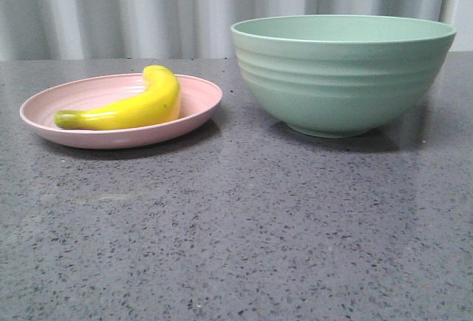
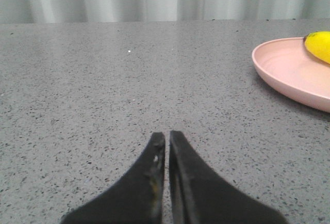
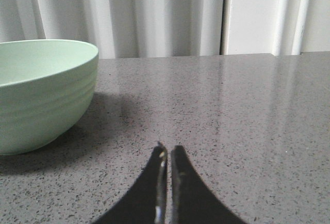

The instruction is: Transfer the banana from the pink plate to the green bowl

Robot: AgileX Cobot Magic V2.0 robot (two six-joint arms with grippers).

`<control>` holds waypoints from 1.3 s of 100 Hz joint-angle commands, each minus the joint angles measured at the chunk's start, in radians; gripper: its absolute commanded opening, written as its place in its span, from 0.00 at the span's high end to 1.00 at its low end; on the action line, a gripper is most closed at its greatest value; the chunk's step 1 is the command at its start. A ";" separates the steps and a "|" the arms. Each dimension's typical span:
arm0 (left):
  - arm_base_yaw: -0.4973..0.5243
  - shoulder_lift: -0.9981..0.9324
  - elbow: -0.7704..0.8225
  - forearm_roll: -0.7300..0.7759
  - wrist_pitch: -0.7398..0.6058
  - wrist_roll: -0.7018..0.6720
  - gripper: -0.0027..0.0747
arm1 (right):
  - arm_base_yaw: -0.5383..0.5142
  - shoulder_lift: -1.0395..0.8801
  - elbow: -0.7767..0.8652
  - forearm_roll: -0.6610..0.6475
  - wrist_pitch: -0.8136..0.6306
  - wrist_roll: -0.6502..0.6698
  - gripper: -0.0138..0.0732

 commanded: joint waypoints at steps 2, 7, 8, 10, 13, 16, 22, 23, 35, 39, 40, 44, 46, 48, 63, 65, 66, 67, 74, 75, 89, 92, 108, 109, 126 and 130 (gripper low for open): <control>0.001 -0.033 0.026 -0.045 -0.092 -0.009 0.99 | -0.008 -0.019 0.026 -0.008 -0.083 -0.002 0.93; 0.001 -0.033 0.026 -0.055 -0.099 -0.009 0.99 | -0.008 -0.019 0.026 -0.008 -0.081 -0.002 0.93; 0.001 -0.033 0.026 -0.057 -0.099 -0.009 0.99 | -0.008 -0.019 0.026 -0.008 -0.079 -0.002 0.93; 0.001 -0.033 0.026 -0.056 -0.099 -0.009 0.99 | -0.008 -0.019 0.026 -0.008 -0.077 -0.002 0.93; 0.001 -0.033 0.026 -0.056 -0.099 -0.009 0.99 | -0.008 -0.019 0.026 -0.008 -0.070 -0.002 0.93; 0.001 -0.033 0.026 -0.056 -0.099 -0.009 0.99 | -0.008 -0.019 0.026 -0.008 -0.070 -0.002 0.93; 0.001 -0.033 0.026 -0.056 -0.104 -0.009 0.99 | -0.008 -0.019 0.026 -0.008 -0.065 -0.002 0.93; 0.001 -0.033 0.026 -0.056 -0.106 -0.009 0.99 | -0.008 -0.019 0.026 -0.008 -0.065 -0.002 0.93; 0.001 -0.033 0.026 -0.056 -0.110 -0.009 0.99 | -0.008 -0.019 0.026 -0.008 -0.065 -0.002 0.93; 0.001 -0.033 0.026 -0.056 -0.110 -0.009 0.99 | -0.008 -0.019 0.026 -0.008 -0.065 -0.002 0.93; 0.001 -0.033 0.026 -0.056 -0.110 -0.009 0.99 | -0.008 -0.019 0.026 -0.008 -0.065 -0.002 0.93; 0.001 -0.033 0.026 -0.056 -0.110 -0.009 0.99 | -0.008 -0.019 0.026 -0.008 -0.065 -0.002 0.93; 0.001 -0.033 0.026 -0.056 -0.110 -0.009 0.99 | -0.008 -0.019 0.026 -0.008 -0.065 -0.002 0.93; 0.001 -0.033 0.026 -0.056 -0.110 -0.009 0.99 | -0.008 -0.019 0.026 -0.008 -0.065 -0.002 0.93; 0.001 -0.033 0.026 -0.056 -0.110 -0.009 0.99 | -0.008 -0.019 0.026 -0.008 -0.065 -0.002 0.93; 0.001 -0.033 0.026 -0.056 -0.110 -0.009 0.99 | -0.008 -0.019 0.026 -0.008 -0.065 -0.002 0.93; 0.001 -0.033 0.026 -0.056 -0.110 -0.009 0.99 | -0.008 -0.019 0.026 -0.008 -0.065 -0.002 0.93; 0.001 -0.033 0.026 -0.056 -0.110 -0.009 0.99 | -0.008 -0.019 0.026 -0.008 -0.065 -0.002 0.93; 0.001 -0.033 0.026 -0.056 -0.110 -0.009 0.99 | -0.008 -0.019 0.026 -0.008 -0.065 -0.002 0.93; 0.001 -0.033 0.026 -0.056 -0.110 -0.009 0.99 | -0.008 -0.019 0.026 -0.008 -0.065 -0.002 0.93; 0.001 -0.033 0.026 -0.056 -0.110 -0.009 0.99 | -0.008 -0.019 0.026 -0.008 -0.065 -0.002 0.93; 0.001 -0.033 0.026 -0.056 -0.110 -0.009 0.99 | -0.008 -0.019 0.026 -0.008 -0.065 -0.002 0.93; 0.001 -0.033 0.026 -0.056 -0.110 -0.009 0.99 | -0.008 -0.019 0.026 -0.008 -0.065 -0.002 0.93; 0.001 -0.033 0.026 -0.056 -0.110 -0.009 0.99 | -0.008 -0.019 0.026 -0.008 -0.065 -0.002 0.93; 0.001 -0.033 0.026 -0.056 -0.110 -0.009 0.99 | -0.008 -0.019 0.026 -0.007 -0.065 -0.002 0.93; 0.001 -0.033 0.026 -0.056 -0.110 -0.009 0.99 | -0.008 -0.019 0.026 -0.007 -0.065 -0.002 0.93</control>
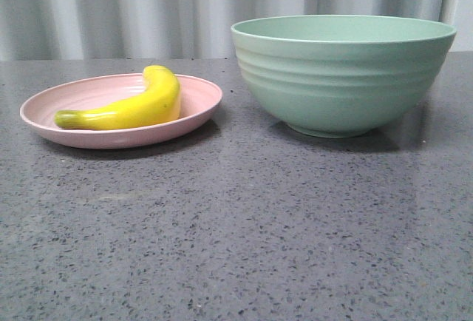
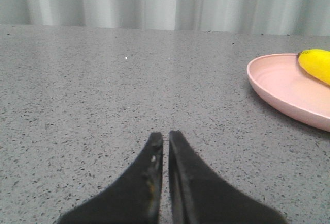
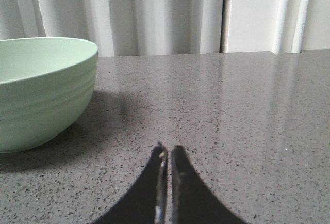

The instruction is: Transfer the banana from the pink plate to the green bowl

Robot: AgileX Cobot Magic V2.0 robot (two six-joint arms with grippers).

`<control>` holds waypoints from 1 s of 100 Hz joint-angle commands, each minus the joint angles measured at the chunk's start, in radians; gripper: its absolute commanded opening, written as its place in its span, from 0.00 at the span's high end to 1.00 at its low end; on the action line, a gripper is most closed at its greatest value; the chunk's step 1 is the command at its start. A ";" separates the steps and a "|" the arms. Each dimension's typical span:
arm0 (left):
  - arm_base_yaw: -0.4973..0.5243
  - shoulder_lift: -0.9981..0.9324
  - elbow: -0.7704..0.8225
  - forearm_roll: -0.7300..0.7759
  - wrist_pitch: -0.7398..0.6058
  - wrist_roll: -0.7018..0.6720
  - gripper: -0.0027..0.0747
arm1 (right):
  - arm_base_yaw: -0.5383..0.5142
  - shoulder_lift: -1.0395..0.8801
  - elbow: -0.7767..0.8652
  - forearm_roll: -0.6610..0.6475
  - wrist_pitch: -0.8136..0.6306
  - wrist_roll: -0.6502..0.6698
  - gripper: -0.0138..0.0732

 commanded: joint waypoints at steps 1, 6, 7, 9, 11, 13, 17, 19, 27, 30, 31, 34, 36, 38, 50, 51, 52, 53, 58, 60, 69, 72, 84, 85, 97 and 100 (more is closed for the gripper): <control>0.001 -0.033 0.026 -0.012 -0.084 -0.009 0.99 | -0.008 -0.019 0.026 -0.007 -0.070 -0.002 0.93; 0.001 -0.033 0.026 -0.012 -0.084 -0.009 0.99 | -0.008 -0.019 0.026 -0.007 -0.070 -0.002 0.93; 0.001 -0.033 0.026 -0.012 -0.084 -0.009 0.99 | -0.008 -0.019 0.026 -0.007 -0.070 -0.002 0.93; 0.001 -0.033 0.026 -0.012 -0.084 -0.009 0.99 | -0.008 -0.019 0.026 -0.007 -0.070 -0.002 0.93; 0.001 -0.033 0.026 -0.012 -0.084 -0.009 0.99 | -0.008 -0.019 0.026 -0.006 -0.070 -0.002 0.93; 0.001 -0.033 0.026 -0.012 -0.084 -0.009 0.99 | -0.008 -0.019 0.026 -0.006 -0.070 -0.002 0.93; 0.001 -0.033 0.026 -0.012 -0.084 -0.009 0.99 | -0.008 -0.019 0.026 -0.006 -0.070 -0.002 0.93; 0.001 -0.033 0.026 -0.012 -0.084 -0.009 0.99 | -0.008 -0.019 0.026 -0.006 -0.070 -0.002 0.93; 0.001 -0.033 0.026 -0.012 -0.084 -0.009 0.99 | -0.008 -0.019 0.026 -0.004 -0.070 -0.002 0.93; 0.001 -0.033 0.026 -0.012 -0.084 -0.009 0.99 | -0.008 -0.019 0.026 -0.004 -0.070 -0.002 0.93; 0.001 -0.033 0.026 -0.012 -0.084 -0.009 0.99 | -0.008 -0.019 0.026 -0.004 -0.070 -0.002 0.93; 0.001 -0.033 0.026 -0.012 -0.084 -0.009 0.99 | -0.008 -0.019 0.026 -0.004 -0.070 -0.002 0.93; 0.001 -0.033 0.026 -0.012 -0.084 -0.009 0.99 | -0.008 -0.019 0.026 -0.004 -0.070 -0.002 0.93; 0.001 -0.033 0.026 -0.012 -0.084 -0.009 0.99 | -0.008 -0.019 0.026 -0.004 -0.070 -0.002 0.93; 0.001 -0.033 0.026 -0.012 -0.084 -0.009 0.99 | -0.008 -0.019 0.026 -0.004 -0.070 -0.002 0.93; 0.001 -0.033 0.026 -0.012 -0.084 -0.009 0.99 | -0.008 -0.019 0.026 -0.004 -0.070 -0.002 0.93; 0.001 -0.033 0.026 -0.012 -0.084 -0.009 0.99 | -0.008 -0.019 0.026 -0.004 -0.070 -0.002 0.93; 0.001 -0.033 0.026 -0.012 -0.084 -0.009 0.99 | -0.008 -0.019 0.026 -0.004 -0.070 -0.002 0.93; 0.001 -0.033 0.026 -0.012 -0.084 -0.009 0.99 | -0.008 -0.019 0.026 -0.004 -0.070 -0.002 0.93; 0.001 -0.033 0.026 -0.012 -0.084 -0.009 0.99 | -0.008 -0.019 0.026 -0.004 -0.070 -0.002 0.93; 0.001 -0.033 0.026 -0.012 -0.088 -0.009 0.99 | -0.008 -0.019 0.026 -0.004 -0.070 -0.002 0.93; 0.001 -0.033 0.026 -0.017 -0.098 -0.009 0.99 | -0.008 -0.019 0.026 -0.001 -0.070 -0.002 0.93; -0.001 -0.033 0.019 -0.051 -0.161 -0.009 0.99 | -0.008 -0.017 0.020 0.082 -0.064 -0.002 0.93; -0.001 -0.033 0.019 -0.051 -0.161 -0.009 0.99 | -0.008 -0.017 0.018 0.089 -0.064 -0.002 0.93; -0.001 -0.033 -0.027 -0.053 -0.150 -0.009 0.99 | -0.008 -0.005 -0.027 0.096 -0.007 -0.002 0.93; -0.001 -0.033 -0.050 -0.053 -0.130 -0.009 0.99 | -0.008 0.002 -0.050 0.096 0.026 -0.002 0.93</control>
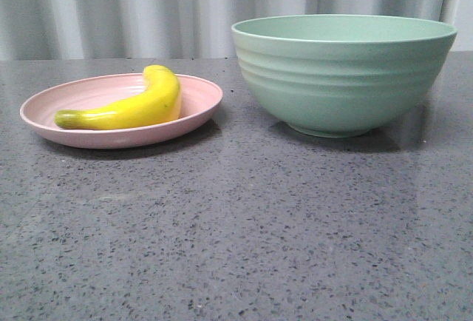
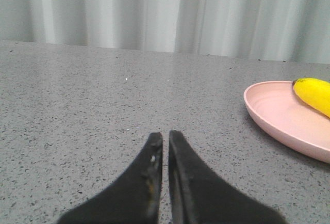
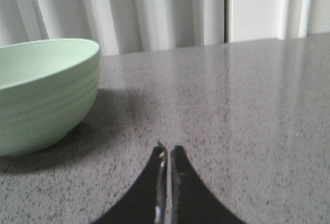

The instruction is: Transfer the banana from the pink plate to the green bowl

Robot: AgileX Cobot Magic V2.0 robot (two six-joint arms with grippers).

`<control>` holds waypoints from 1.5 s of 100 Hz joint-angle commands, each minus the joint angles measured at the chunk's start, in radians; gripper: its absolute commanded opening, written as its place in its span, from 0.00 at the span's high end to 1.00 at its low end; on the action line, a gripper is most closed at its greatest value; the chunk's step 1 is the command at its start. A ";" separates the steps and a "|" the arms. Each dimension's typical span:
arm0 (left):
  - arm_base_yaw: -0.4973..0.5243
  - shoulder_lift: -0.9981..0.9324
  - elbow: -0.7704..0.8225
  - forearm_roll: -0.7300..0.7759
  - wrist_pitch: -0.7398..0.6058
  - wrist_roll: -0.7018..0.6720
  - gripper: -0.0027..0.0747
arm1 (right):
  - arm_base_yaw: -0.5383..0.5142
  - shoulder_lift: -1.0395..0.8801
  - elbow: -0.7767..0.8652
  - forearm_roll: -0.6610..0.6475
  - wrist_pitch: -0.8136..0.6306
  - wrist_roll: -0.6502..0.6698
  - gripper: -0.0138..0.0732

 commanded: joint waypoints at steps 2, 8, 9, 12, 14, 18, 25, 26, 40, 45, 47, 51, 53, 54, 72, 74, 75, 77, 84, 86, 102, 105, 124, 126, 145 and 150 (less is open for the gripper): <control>-0.001 -0.031 -0.058 -0.010 -0.048 -0.009 0.99 | -0.008 0.007 -0.060 0.010 0.000 -0.002 0.93; -0.001 -0.019 -0.092 -0.008 -0.020 -0.009 0.99 | -0.008 0.027 -0.108 0.010 0.048 -0.002 0.93; -0.001 -0.017 -0.101 -0.008 -0.015 -0.009 0.99 | -0.008 0.033 -0.113 0.010 0.059 -0.002 0.93; -0.001 -0.007 -0.118 -0.008 -0.005 -0.009 0.99 | -0.008 0.047 -0.141 0.010 0.079 -0.002 0.93; -0.001 0.002 -0.130 -0.008 0.003 -0.009 0.99 | -0.008 0.058 -0.157 0.010 0.090 -0.002 0.93; -0.001 0.023 -0.150 -0.008 0.007 -0.009 0.99 | -0.008 0.080 -0.184 0.010 0.105 -0.002 0.93; -0.001 0.065 -0.188 -0.008 0.010 -0.009 0.99 | -0.008 0.132 -0.237 0.010 0.125 -0.002 0.93; -0.001 0.070 -0.196 -0.008 0.012 -0.009 0.99 | -0.008 0.144 -0.248 0.010 0.128 -0.002 0.93; -0.001 0.174 -0.288 -0.008 0.045 -0.009 0.99 | -0.008 0.273 -0.366 0.010 0.195 -0.002 0.93; -0.001 0.204 -0.316 -0.008 0.041 -0.009 0.99 | -0.008 0.321 -0.411 0.010 0.229 -0.002 0.93; -0.001 0.216 -0.327 -0.008 0.037 -0.009 0.99 | -0.008 0.341 -0.431 0.010 0.245 -0.002 0.93; -0.001 0.237 -0.342 -0.008 0.031 -0.009 0.99 | -0.008 0.377 -0.462 0.010 0.270 -0.002 0.93; -0.001 0.247 -0.349 -0.008 0.028 -0.009 0.99 | -0.008 0.389 -0.478 0.010 0.274 -0.002 0.93; -0.001 0.251 -0.353 -0.008 0.025 -0.009 0.99 | -0.008 0.399 -0.488 0.010 0.274 -0.002 0.93; -0.001 0.318 -0.381 -0.008 0.010 -0.009 0.89 | -0.008 0.478 -0.533 0.012 0.250 -0.002 0.93; -0.001 0.323 -0.381 -0.008 0.007 -0.007 0.84 | -0.008 0.478 -0.533 0.012 0.253 -0.002 0.93; -0.001 0.324 -0.381 -0.008 0.004 -0.007 0.82 | -0.008 0.481 -0.533 0.012 0.255 -0.002 0.93; -0.001 0.329 -0.381 -0.008 0.002 -0.007 0.76 | -0.008 0.483 -0.533 0.012 0.257 -0.002 0.93; -0.001 0.339 -0.379 -0.013 -0.038 -0.007 0.57 | -0.008 0.485 -0.533 0.012 0.259 -0.002 0.93; -0.001 0.339 -0.378 -0.018 -0.050 -0.009 0.54 | -0.008 0.487 -0.533 0.012 0.259 -0.002 0.93; -0.001 0.342 -0.380 -0.040 -0.089 -0.009 0.49 | -0.008 0.487 -0.533 0.012 0.259 -0.002 0.93; -0.001 0.349 -0.382 -0.040 -0.084 -0.009 0.49 | -0.008 0.487 -0.533 0.012 0.259 -0.002 0.93; -0.009 0.439 -0.444 -0.040 -0.007 0.001 0.49 | -0.008 0.487 -0.533 0.012 0.259 -0.002 0.93; -0.015 0.448 -0.451 -0.040 -0.005 0.003 0.49 | -0.008 0.487 -0.533 0.012 0.259 -0.002 0.93; -0.128 0.594 -0.554 -0.040 0.015 0.028 0.49 | -0.008 0.487 -0.533 0.012 0.254 -0.002 0.93; -0.169 0.639 -0.580 -0.040 0.019 0.028 0.49 | -0.008 0.487 -0.533 0.012 0.253 -0.002 0.93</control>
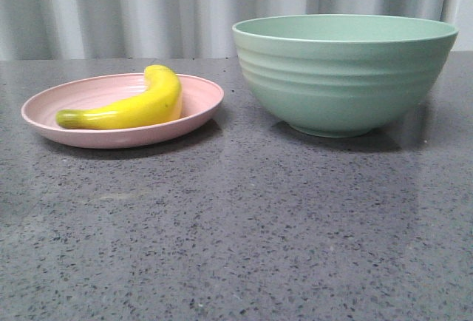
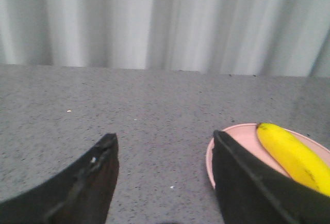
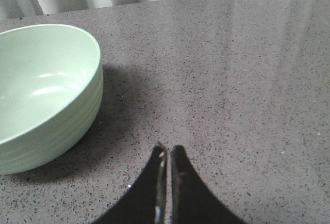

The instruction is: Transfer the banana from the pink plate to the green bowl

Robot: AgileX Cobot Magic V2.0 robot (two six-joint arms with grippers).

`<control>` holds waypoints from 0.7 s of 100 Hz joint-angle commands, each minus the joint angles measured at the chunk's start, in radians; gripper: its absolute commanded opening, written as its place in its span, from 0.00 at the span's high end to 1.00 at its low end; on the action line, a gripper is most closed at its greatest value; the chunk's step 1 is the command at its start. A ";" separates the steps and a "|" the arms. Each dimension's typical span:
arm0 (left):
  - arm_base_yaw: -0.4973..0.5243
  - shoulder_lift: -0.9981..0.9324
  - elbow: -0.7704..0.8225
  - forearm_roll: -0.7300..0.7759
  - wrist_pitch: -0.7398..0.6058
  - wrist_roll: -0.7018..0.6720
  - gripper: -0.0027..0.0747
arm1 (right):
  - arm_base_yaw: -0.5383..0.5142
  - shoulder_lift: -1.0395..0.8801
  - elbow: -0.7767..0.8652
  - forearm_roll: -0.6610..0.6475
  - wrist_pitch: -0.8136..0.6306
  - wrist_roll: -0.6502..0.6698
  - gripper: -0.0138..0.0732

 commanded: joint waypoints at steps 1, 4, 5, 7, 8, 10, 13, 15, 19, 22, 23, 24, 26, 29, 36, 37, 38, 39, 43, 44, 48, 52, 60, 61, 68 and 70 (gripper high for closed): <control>-0.065 0.077 -0.079 -0.010 -0.061 0.005 0.49 | -0.008 0.012 -0.036 -0.001 -0.077 -0.002 0.93; -0.097 0.104 -0.094 -0.010 -0.058 0.005 0.49 | -0.008 0.012 -0.036 -0.001 -0.079 -0.002 0.93; -0.110 0.118 -0.101 -0.010 -0.058 0.005 0.48 | -0.008 0.012 -0.036 -0.001 -0.079 -0.002 0.93; -0.123 0.131 -0.108 -0.010 -0.058 0.005 0.48 | -0.008 0.012 -0.036 -0.001 -0.079 -0.002 0.93; -0.136 0.151 -0.115 -0.010 -0.058 0.005 0.48 | -0.008 0.012 -0.036 -0.001 -0.079 -0.002 0.93; -0.148 0.165 -0.122 -0.010 -0.058 0.005 0.48 | -0.008 0.012 -0.036 -0.001 -0.079 -0.002 0.93; -0.174 0.192 -0.141 -0.010 -0.056 0.005 0.47 | -0.008 0.012 -0.036 -0.001 -0.079 -0.002 0.93; -0.193 0.213 -0.153 -0.010 -0.054 0.005 0.45 | -0.008 0.012 -0.036 -0.001 -0.079 -0.002 0.93; -0.231 0.251 -0.171 -0.010 -0.052 0.005 0.41 | -0.008 0.012 -0.036 -0.001 -0.079 -0.002 0.93; -0.260 0.273 -0.189 -0.010 -0.052 0.005 0.37 | -0.008 0.012 -0.036 -0.001 -0.079 -0.002 0.93; -0.266 0.279 -0.192 -0.010 -0.052 0.005 0.37 | -0.008 0.012 -0.036 -0.001 -0.079 -0.002 0.93; -0.271 0.292 -0.195 -0.010 -0.052 0.005 0.36 | -0.008 0.012 -0.036 -0.001 -0.079 -0.002 0.93; -0.286 0.305 -0.206 -0.010 -0.052 0.005 0.35 | -0.008 0.012 -0.036 -0.001 -0.079 -0.002 0.93; -0.305 0.336 -0.224 -0.010 -0.050 0.005 0.34 | -0.008 0.012 -0.036 -0.001 -0.079 -0.002 0.93; -0.345 0.400 -0.263 -0.010 -0.029 0.005 0.34 | -0.008 0.012 -0.036 -0.001 -0.079 -0.002 0.93; -0.352 0.407 -0.266 -0.010 -0.025 0.005 0.34 | -0.008 0.012 -0.036 -0.001 -0.079 -0.002 0.93; -0.360 0.420 -0.274 -0.013 -0.020 0.005 0.34 | -0.008 0.012 -0.036 -0.001 -0.079 -0.002 0.93; -0.363 0.426 -0.278 -0.013 -0.018 0.005 0.34 | -0.008 0.012 -0.036 -0.001 -0.079 -0.002 0.93; -0.381 0.467 -0.302 -0.013 -0.004 0.005 0.34 | -0.008 0.012 -0.036 -0.001 -0.079 -0.002 0.93; -0.388 0.473 -0.306 -0.013 0.002 0.005 0.34 | -0.008 0.012 -0.036 -0.001 -0.079 -0.002 0.93; -0.402 0.513 -0.334 -0.013 0.031 0.005 0.34 | -0.008 0.012 -0.036 -0.001 -0.079 -0.002 0.93; -0.416 0.554 -0.357 -0.015 0.058 0.005 0.34 | -0.008 0.012 -0.036 -0.001 -0.080 -0.002 0.93; -0.432 0.626 -0.419 -0.025 0.136 0.005 0.34 | -0.008 0.012 -0.036 -0.001 -0.080 -0.002 0.93; -0.434 0.633 -0.424 -0.031 0.143 0.005 0.34 | -0.008 0.012 -0.036 -0.001 -0.080 -0.002 0.93; -0.436 0.696 -0.475 -0.086 0.212 0.005 0.34 | -0.008 0.012 -0.036 -0.001 -0.080 -0.002 0.93; -0.437 0.715 -0.489 -0.093 0.231 0.005 0.34 | -0.008 0.012 -0.036 -0.001 -0.080 -0.002 0.93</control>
